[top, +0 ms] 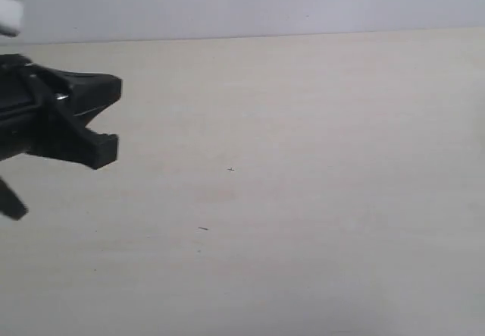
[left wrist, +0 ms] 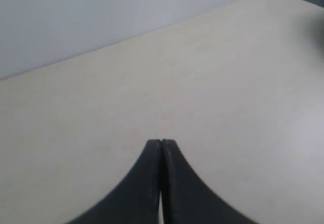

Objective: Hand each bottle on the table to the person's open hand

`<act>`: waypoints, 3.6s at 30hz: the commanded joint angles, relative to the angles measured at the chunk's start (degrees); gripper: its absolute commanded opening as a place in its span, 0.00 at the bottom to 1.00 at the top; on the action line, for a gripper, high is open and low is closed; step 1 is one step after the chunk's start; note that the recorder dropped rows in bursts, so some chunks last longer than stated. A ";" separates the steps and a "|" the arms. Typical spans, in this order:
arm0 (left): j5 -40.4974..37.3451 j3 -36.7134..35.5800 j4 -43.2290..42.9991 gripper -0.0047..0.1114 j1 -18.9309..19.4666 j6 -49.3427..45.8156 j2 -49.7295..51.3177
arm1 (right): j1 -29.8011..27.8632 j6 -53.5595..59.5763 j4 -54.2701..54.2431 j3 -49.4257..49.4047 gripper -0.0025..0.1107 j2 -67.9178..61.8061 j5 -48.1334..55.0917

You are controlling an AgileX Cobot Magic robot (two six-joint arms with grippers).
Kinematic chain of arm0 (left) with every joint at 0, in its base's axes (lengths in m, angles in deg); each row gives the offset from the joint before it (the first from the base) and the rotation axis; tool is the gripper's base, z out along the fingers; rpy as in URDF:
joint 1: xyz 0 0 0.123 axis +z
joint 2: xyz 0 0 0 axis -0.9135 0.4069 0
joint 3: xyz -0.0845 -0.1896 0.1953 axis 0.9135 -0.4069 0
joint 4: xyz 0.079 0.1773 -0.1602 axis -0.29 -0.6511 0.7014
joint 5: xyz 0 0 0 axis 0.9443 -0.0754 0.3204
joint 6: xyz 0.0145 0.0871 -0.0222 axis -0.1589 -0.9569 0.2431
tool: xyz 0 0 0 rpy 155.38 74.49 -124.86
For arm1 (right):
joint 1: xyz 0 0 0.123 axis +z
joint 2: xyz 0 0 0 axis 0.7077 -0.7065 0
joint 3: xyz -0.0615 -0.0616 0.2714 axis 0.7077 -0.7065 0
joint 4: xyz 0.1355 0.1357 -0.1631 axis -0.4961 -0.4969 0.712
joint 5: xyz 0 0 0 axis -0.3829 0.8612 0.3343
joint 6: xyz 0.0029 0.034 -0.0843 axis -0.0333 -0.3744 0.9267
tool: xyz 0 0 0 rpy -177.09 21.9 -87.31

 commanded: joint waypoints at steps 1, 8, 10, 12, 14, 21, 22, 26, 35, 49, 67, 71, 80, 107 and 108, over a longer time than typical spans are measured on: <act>0.49 -6.25 1.98 0.04 2.50 -0.61 -7.67 | -0.16 0.00 0.09 -0.26 0.02 0.31 -0.44; 0.00 -9.77 1.98 0.04 2.49 -0.61 -12.50 | -0.16 0.00 0.09 -0.26 0.02 0.31 -0.44; 0.00 -9.77 1.98 0.04 2.49 -0.61 -12.78 | -0.16 0.00 0.09 -0.26 0.02 0.31 -0.44; 0.00 -9.77 1.98 0.04 2.49 -0.61 -12.75 | -0.16 0.00 0.09 -0.26 0.02 0.31 -0.44; 0.00 -9.77 1.98 0.04 2.49 -0.61 -12.75 | -0.16 0.00 0.09 -0.26 0.02 0.31 -0.44; 0.00 -9.77 1.98 0.04 2.49 -0.61 -12.75 | -0.16 0.00 0.09 -0.26 0.02 0.31 -0.44; 0.00 -9.77 1.98 0.04 2.49 -0.61 -12.75 | -0.16 0.00 0.09 -0.26 0.02 0.31 -0.44; 0.00 -9.77 1.98 0.04 2.49 -0.73 -12.80 | -0.16 0.00 0.09 -0.26 0.02 0.31 -0.44; 0.00 -9.77 1.98 0.04 2.67 -0.73 -13.69 | -0.16 0.00 0.09 -0.26 0.02 0.31 -0.44; 0.00 -9.77 1.98 0.04 23.75 -0.83 -32.26 | -0.16 0.00 0.09 -0.26 0.02 0.31 -0.44; -14.85 -9.77 -1.91 0.04 32.97 -0.97 -58.13 | -0.16 0.00 0.09 -0.26 0.02 0.31 -0.44; -23.60 -9.77 -2.96 0.04 32.97 -0.97 -58.38 | -0.16 0.00 0.09 -0.26 0.02 0.31 -0.44; -26.07 -14.22 -4.69 0.04 32.97 -0.97 -58.38 | -0.16 0.00 0.09 -0.26 0.02 0.31 -0.44; -26.67 -26.97 -30.39 0.04 32.97 35.87 -58.38 | -0.16 0.00 0.09 -0.26 0.02 0.31 -0.44; -26.67 -26.97 -30.39 0.04 32.97 35.87 -58.38 | -0.16 0.00 0.09 -0.26 0.02 0.31 -0.44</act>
